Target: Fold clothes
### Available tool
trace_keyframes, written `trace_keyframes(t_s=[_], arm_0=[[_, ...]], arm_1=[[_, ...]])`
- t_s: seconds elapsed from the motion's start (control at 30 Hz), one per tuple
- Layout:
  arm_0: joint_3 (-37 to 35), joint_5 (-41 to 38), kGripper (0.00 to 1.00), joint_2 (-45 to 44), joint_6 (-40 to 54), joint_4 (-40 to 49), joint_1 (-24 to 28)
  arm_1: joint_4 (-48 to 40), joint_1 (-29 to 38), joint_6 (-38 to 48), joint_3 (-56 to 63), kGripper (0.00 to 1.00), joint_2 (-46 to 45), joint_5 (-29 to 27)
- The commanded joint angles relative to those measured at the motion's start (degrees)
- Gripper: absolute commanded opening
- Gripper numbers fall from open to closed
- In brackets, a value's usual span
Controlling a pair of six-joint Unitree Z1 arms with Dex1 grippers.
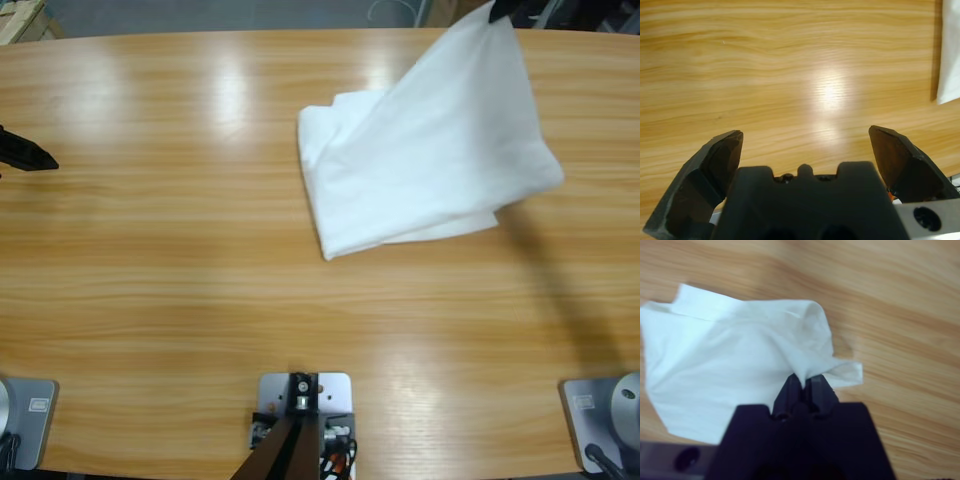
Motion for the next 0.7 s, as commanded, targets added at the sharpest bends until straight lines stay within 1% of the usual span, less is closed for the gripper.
trace_keyframes(t_s=[0.03, 0.2, 0.23, 0.27, 0.3, 0.33, 0.37, 0.47, 0.53, 0.6, 0.7], arm_0=[[1.77, 0.28, 0.987, 2.62, 0.81, -0.26, 0.38], [1.84, 0.28, 0.987, 2.62, 0.81, -0.26, 0.38], [1.84, 0.28, 0.987, 2.62, 0.81, -0.28, 0.38], [1.82, 0.28, 0.987, 2.64, 0.81, -0.26, 0.38], [1.75, 0.28, 0.987, 2.71, 0.81, -0.28, 0.38], [1.84, 0.28, 0.987, 2.71, 0.81, -0.28, 0.38], [1.77, 0.28, 0.987, 2.71, 0.81, -0.28, 0.38], [1.77, 0.28, 0.987, 2.71, 0.77, -0.23, 0.38], [1.82, 0.28, 0.987, 2.62, 0.77, -0.21, 0.38], [1.8, 0.28, 0.987, 2.41, 0.75, -0.19, 0.38], [1.75, 0.24, 0.987, 2.11, 0.75, -0.19, 0.38]], arm_1=[[1.08, -2.9, 1.56, 1.16, 0.0, 7.76, -2.6], [1.47, -5.17, 3.17, 0.54, 0.0, 9.36, -3.55], [1.61, -5.54, 3.67, 0.49, 0.044, 9.59, -3.68], [1.75, -5.75, 4.42, 0.38, 0.444, 9.85, -4.22], [2.07, -5.82, 4.95, 0.07, 0.73, 10.15, -4.91], [2.31, -5.82, 5.02, -0.04, 0.931, 10.36, -5.01], [2.75, -5.82, 5.02, -0.11, 0.998, 10.64, -4.96], [6.55, -5.82, 5.2, -2.11, 1.0, 13.4, -4.77], [7.41, -5.82, 5.18, -2.36, 1.0, 13.68, -4.78], [7.75, -5.82, 5.56, -2.57, 1.0, 12.75, -5.43], [7.8, -6.06, 7.04, -2.6, 1.0, 8.94, -8.53]])
